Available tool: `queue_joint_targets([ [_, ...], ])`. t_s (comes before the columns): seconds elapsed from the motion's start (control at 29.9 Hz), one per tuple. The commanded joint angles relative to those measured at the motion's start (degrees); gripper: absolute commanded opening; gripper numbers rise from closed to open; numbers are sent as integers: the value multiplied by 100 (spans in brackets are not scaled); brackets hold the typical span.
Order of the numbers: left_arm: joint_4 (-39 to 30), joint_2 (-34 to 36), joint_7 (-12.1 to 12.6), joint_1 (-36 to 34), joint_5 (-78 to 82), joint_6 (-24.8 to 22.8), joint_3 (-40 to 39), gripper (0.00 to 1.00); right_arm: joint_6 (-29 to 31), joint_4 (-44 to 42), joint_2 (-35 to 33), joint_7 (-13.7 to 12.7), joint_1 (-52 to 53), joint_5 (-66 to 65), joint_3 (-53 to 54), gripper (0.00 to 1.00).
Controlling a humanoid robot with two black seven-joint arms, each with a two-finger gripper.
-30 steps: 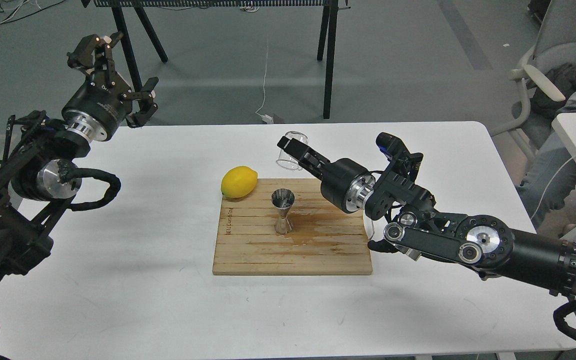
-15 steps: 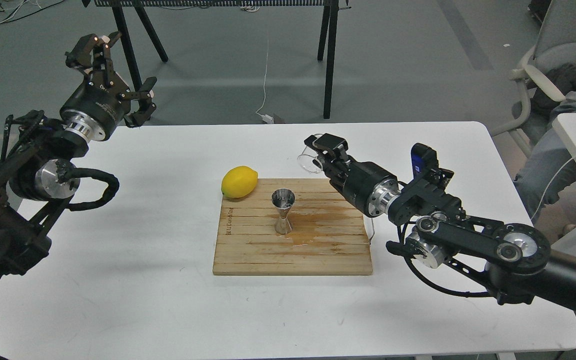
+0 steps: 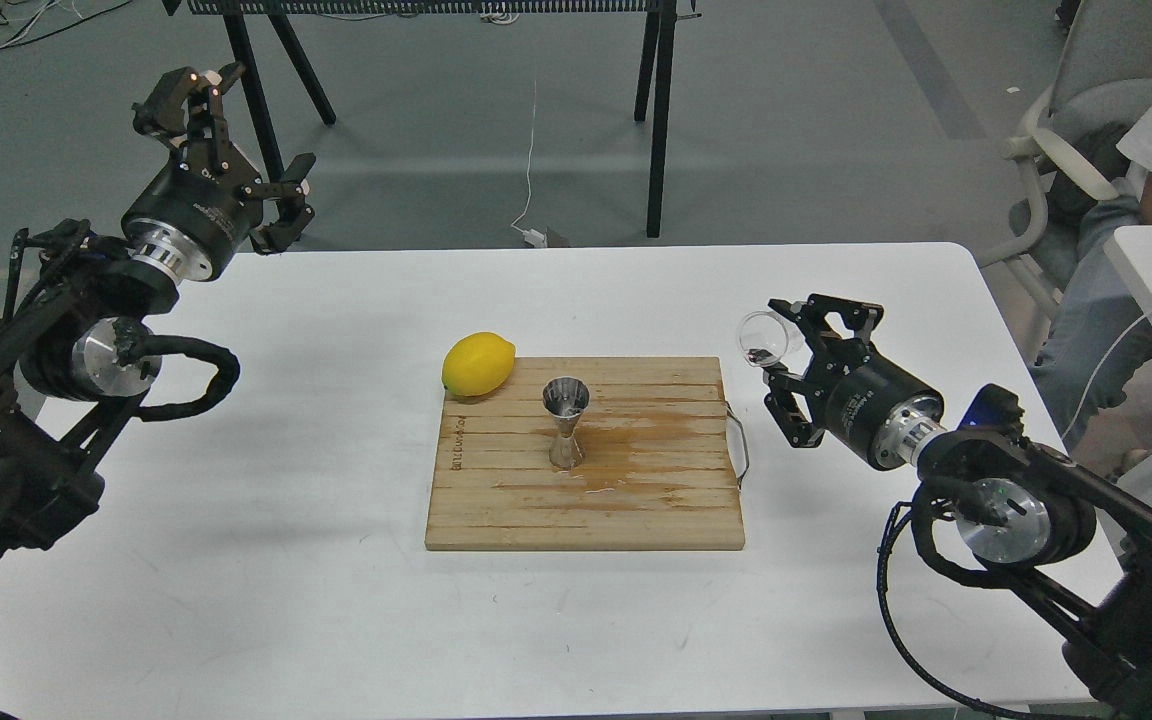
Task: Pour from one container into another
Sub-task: 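Carry the glass back away from the board with the right gripper, then set the glass down on the table and open the right gripper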
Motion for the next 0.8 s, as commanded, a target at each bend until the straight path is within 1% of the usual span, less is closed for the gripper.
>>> queue_joint_targets([
  [0.0, 0, -8, -2, 1, 0, 8, 1, 100, 358, -170, 4, 1, -478, 635, 490, 41],
  [0.13, 0, -52, -10, 9, -8, 17, -17, 100, 797, -433, 4, -25, -743, 1161, 692, 41],
  [0.23, 0, -52, -45, 88, -8, 17, -25, 100, 1000, -864, 39, -236, -752, 1934, 798, 41],
  [0.33, 0, -52, -142, 150, -8, -1, -25, 100, 1211, -1146, 66, -333, -752, 2314, 834, 41],
  [0.43, 0, 0, -142, 159, -8, -18, -25, 100, 1238, -1418, 118, -333, -752, 2393, 851, 41],
  [0.5, 0, 18, -142, 150, -8, -18, -25, 100, 1238, -1611, 162, -394, -760, 2612, 939, 41],
  [0.63, 0, 27, -142, 150, 0, -18, -34, 100, 1255, -2208, 303, -816, -743, 3149, 1027, 41],
  [0.7, 0, 9, -142, 150, -8, -10, -34, 100, 1290, -2472, 426, -930, -734, 3167, 1123, 41],
  [0.77, 0, -8, -133, 141, 0, -1, -34, 100, 1299, -2666, 592, -1106, -725, 3158, 1281, 41],
])
